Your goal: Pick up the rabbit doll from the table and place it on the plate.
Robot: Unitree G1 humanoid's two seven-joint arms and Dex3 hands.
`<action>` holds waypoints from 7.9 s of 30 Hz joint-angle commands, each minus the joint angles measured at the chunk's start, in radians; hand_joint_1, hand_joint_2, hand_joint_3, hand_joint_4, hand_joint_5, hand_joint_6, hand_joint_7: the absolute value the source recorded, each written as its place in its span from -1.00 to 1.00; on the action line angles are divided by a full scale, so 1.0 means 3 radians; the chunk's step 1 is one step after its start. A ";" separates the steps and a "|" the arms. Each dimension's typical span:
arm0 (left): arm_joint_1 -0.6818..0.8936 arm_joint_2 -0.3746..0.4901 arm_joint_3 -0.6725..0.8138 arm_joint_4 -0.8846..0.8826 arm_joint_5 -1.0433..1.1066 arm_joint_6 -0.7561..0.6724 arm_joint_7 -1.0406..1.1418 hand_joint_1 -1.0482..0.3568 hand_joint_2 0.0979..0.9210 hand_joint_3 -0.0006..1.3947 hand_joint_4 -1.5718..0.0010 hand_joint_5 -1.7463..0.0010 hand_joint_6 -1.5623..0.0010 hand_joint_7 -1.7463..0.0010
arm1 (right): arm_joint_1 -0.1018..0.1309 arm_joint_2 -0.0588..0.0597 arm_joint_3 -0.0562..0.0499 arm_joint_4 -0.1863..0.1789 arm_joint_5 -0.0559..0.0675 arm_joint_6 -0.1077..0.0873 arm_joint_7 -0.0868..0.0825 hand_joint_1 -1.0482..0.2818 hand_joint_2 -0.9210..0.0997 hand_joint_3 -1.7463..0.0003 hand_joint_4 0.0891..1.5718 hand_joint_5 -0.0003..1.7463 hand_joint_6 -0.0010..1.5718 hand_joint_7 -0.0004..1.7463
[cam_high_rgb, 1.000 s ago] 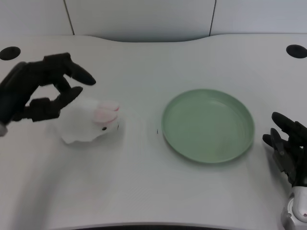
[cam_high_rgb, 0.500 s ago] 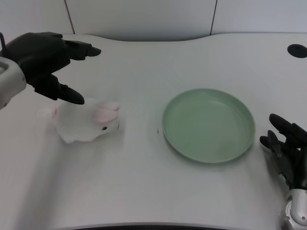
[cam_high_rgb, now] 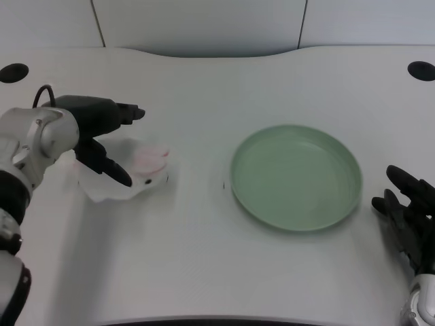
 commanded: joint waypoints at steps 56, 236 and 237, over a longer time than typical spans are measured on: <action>-0.0093 -0.0447 -0.0700 0.0796 0.0366 0.0452 0.0919 -0.72 0.58 -1.00 0.71 0.70 0.53 0.94 | 0.0401 -0.0050 -0.0017 -0.0137 0.0126 -0.0545 0.0195 0.05 -1.00 0.71 0.06 -0.38 0.11 -1.00; 0.2858 -0.1197 0.2800 -0.1590 -0.4145 0.0182 -0.0648 -0.29 1.00 -0.38 0.03 -1.00 0.13 -0.54 | 0.0037 -0.0015 -0.0088 -0.0075 0.0211 -0.0059 0.0363 0.13 -1.00 0.65 -0.12 -0.23 0.15 -0.99; 0.2858 -0.1199 0.2809 -0.1585 -0.4164 0.0206 -0.0665 -0.28 1.00 -0.40 0.02 -1.00 0.12 -0.53 | 0.0042 -0.0015 -0.0069 -0.0082 0.0184 -0.0063 0.0322 0.12 -1.00 0.65 -0.12 -0.22 0.15 -0.99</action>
